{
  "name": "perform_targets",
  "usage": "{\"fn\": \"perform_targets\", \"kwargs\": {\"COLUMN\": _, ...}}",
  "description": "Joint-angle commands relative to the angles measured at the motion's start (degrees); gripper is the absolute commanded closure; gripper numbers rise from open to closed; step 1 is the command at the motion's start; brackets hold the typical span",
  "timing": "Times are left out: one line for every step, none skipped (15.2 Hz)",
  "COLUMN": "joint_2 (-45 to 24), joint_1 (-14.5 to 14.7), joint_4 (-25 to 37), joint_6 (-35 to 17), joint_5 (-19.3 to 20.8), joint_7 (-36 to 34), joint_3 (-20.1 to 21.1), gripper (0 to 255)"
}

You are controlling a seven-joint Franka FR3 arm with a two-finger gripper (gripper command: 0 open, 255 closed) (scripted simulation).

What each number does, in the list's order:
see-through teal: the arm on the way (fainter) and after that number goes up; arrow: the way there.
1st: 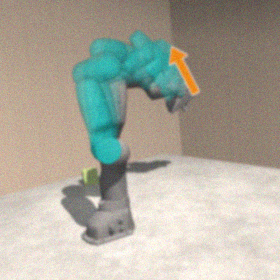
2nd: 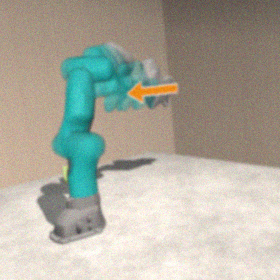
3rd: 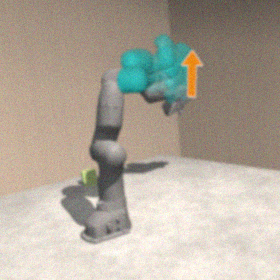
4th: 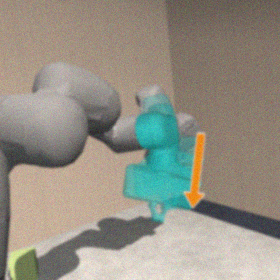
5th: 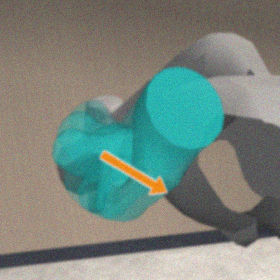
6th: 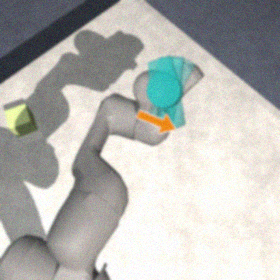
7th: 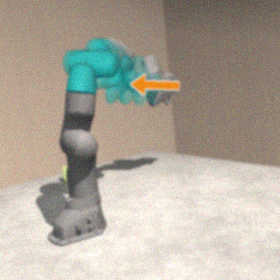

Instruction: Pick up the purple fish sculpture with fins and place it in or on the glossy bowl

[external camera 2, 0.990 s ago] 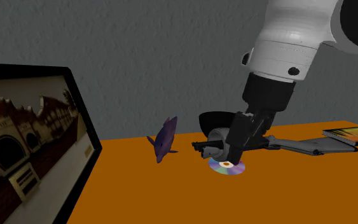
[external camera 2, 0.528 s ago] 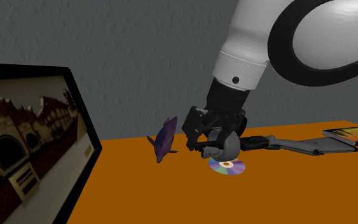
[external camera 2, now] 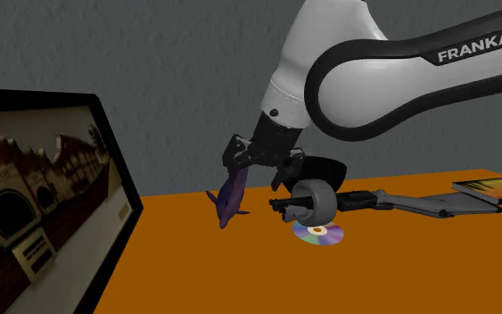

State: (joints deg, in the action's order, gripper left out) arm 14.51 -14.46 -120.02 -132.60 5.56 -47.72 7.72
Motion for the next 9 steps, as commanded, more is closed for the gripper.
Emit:
{"fn": "perform_targets", "kwargs": {"joint_2": -3.42, "joint_1": -1.52, "joint_4": 2.99, "joint_6": -2.22, "joint_5": 1.68, "joint_7": -4.85, "joint_3": 0.37, "gripper": 0}}
{"fn": "perform_targets", "kwargs": {"joint_2": -4.91, "joint_1": -2.18, "joint_4": 4.33, "joint_6": -3.16, "joint_5": 2.6, "joint_7": -7.2, "joint_3": 0.48, "gripper": 0}}
{"fn": "perform_targets", "kwargs": {"joint_2": -6.38, "joint_1": -2.8, "joint_4": 5.69, "joint_6": -4.03, "joint_5": 3.57, "joint_7": -9.58, "joint_3": 0.53, "gripper": 0}}
{"fn": "perform_targets", "kwargs": {"joint_2": -6.54, "joint_1": -2.83, "joint_4": 5.84, "joint_6": -4.12, "joint_5": 3.68, "joint_7": -9.84, "joint_3": 0.51, "gripper": 0}}
{"fn": "perform_targets", "kwargs": {"joint_2": -7.07, "joint_1": -2.87, "joint_4": 5.77, "joint_6": -4.71, "joint_5": 3.86, "joint_7": -9.95, "joint_3": 0.49, "gripper": 0}}
{"fn": "perform_targets", "kwargs": {"joint_2": -7.62, "joint_1": -2.91, "joint_4": 5.72, "joint_6": -5.31, "joint_5": 4.03, "joint_7": -10.06, "joint_3": 0.48, "gripper": 0}}
{"fn": "perform_targets", "kwargs": {"joint_2": -8.17, "joint_1": -2.96, "joint_4": 5.67, "joint_6": -5.89, "joint_5": 4.21, "joint_7": -10.18, "joint_3": 0.47, "gripper": 0}}
{"fn": "perform_targets", "kwargs": {"joint_2": -8.74, "joint_1": -3.01, "joint_4": 5.64, "joint_6": -6.48, "joint_5": 4.39, "joint_7": -10.3, "joint_3": 0.46, "gripper": 0}}
{"fn": "perform_targets", "kwargs": {"joint_2": -9.31, "joint_1": -3.06, "joint_4": 5.63, "joint_6": -7.05, "joint_5": 4.57, "joint_7": -10.42, "joint_3": 0.45, "gripper": 0}}
